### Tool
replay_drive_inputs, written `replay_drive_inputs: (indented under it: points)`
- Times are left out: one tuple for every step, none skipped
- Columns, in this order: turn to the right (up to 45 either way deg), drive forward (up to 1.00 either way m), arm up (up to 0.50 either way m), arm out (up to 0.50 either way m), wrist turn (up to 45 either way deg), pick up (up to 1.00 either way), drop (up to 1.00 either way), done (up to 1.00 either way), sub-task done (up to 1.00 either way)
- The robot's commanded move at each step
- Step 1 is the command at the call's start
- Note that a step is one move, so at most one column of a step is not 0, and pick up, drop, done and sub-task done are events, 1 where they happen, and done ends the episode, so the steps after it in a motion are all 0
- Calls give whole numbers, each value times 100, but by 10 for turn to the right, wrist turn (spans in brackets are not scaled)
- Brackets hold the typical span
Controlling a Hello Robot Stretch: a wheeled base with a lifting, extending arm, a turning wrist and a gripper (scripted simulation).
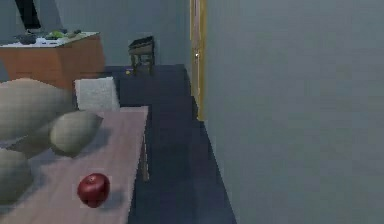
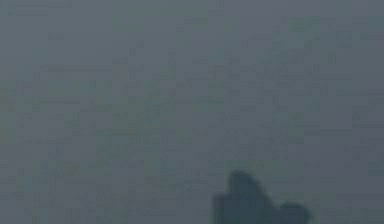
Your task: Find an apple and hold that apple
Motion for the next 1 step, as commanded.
replay_drive_inputs:
  points:
    - [0, 30, 0, 0, 0, 0, 0, 0, 0]
